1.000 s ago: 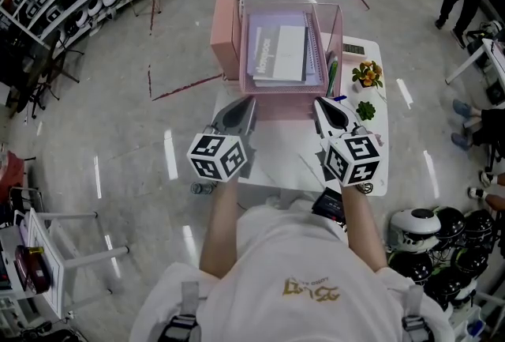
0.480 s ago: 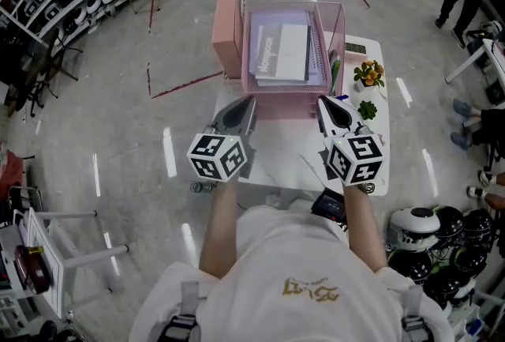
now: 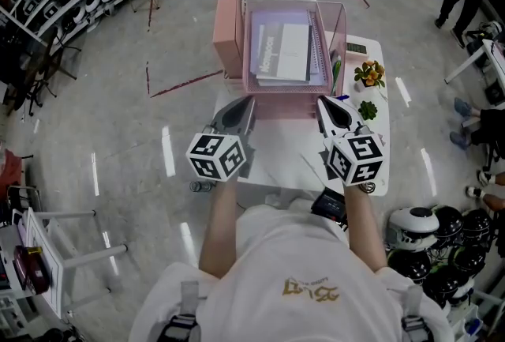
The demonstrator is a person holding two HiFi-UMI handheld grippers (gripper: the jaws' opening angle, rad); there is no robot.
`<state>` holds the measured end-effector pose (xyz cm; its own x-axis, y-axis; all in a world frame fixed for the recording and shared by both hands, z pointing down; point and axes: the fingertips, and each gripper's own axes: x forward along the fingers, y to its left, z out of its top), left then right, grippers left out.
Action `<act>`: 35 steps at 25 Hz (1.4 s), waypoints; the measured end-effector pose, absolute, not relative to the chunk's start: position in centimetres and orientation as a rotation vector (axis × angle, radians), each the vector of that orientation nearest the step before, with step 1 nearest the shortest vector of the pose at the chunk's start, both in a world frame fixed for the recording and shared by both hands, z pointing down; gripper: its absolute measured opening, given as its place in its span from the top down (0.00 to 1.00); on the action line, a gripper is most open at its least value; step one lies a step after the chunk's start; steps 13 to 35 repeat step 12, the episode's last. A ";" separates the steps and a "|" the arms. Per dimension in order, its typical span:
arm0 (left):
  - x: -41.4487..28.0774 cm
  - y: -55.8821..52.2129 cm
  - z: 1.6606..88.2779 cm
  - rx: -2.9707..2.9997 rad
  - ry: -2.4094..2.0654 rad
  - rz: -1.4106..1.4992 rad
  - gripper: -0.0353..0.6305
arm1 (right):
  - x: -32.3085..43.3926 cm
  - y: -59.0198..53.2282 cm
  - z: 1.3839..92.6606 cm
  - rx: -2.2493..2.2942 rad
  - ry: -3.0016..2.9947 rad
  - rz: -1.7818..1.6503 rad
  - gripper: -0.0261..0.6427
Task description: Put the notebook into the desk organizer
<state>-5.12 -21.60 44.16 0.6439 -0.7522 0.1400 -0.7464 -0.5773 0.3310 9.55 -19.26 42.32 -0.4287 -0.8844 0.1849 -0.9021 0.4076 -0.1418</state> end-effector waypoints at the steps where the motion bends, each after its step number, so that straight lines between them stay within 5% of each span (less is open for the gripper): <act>1: -5.1 -21.7 44.2 2.504 -1.191 -0.023 0.92 | 9.5 -19.3 42.4 1.631 -2.567 0.340 0.94; 35: -5.2 -22.1 44.5 2.494 -1.186 -0.020 0.92 | 8.8 -19.5 42.7 1.581 -2.586 0.344 0.94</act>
